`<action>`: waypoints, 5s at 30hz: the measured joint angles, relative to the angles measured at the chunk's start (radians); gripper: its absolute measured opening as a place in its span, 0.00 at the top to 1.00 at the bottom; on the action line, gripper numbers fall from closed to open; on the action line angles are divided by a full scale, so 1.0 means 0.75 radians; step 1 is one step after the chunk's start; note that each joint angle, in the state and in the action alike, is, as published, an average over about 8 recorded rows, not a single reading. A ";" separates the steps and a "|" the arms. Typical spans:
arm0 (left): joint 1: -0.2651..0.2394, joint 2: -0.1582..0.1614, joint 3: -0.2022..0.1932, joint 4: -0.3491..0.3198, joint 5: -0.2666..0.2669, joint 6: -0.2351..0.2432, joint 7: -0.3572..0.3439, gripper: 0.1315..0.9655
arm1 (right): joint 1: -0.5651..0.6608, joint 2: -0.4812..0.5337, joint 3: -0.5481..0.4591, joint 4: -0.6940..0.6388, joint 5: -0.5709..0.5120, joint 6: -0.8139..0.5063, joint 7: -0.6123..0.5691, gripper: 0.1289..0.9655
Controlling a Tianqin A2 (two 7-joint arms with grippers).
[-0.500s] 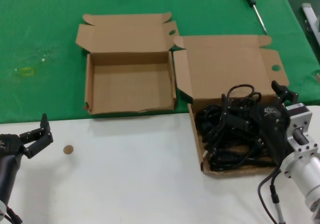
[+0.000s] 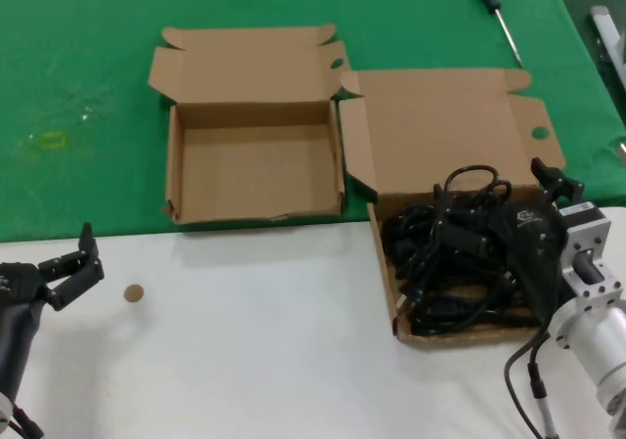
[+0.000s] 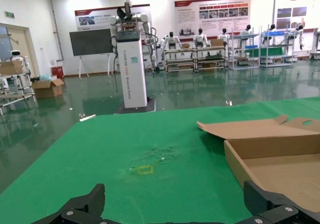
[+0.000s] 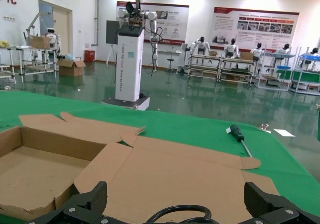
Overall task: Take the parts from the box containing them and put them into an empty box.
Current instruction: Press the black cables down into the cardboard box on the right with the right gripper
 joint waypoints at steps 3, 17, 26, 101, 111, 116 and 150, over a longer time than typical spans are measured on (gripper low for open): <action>0.000 0.000 0.000 0.000 0.000 0.000 0.000 0.00 | 0.000 0.000 0.000 0.000 0.000 0.000 0.000 0.00; 0.000 0.000 0.000 0.000 0.000 0.000 0.000 0.00 | 0.000 0.000 0.000 0.000 0.000 0.000 0.000 0.00; 0.000 0.000 0.000 0.000 0.000 0.000 0.000 0.02 | 0.000 0.000 0.000 0.000 0.000 0.000 0.000 0.00; 0.000 0.000 0.000 0.000 0.000 0.000 0.000 0.98 | 0.821 0.700 -0.363 -0.414 -0.166 -1.568 -1.360 0.00; 0.000 0.000 0.000 0.000 0.000 0.000 -0.001 0.98 | 0.904 0.640 -0.412 -0.532 -0.218 -1.530 -1.479 0.03; 0.000 0.000 0.000 0.000 0.000 0.000 -0.001 0.98 | 0.936 0.620 -0.428 -0.585 -0.239 -1.511 -1.505 0.11; 0.000 0.000 0.000 0.000 0.000 0.000 -0.001 0.98 | 0.907 0.632 -0.464 -0.599 -0.287 -1.422 -1.490 0.83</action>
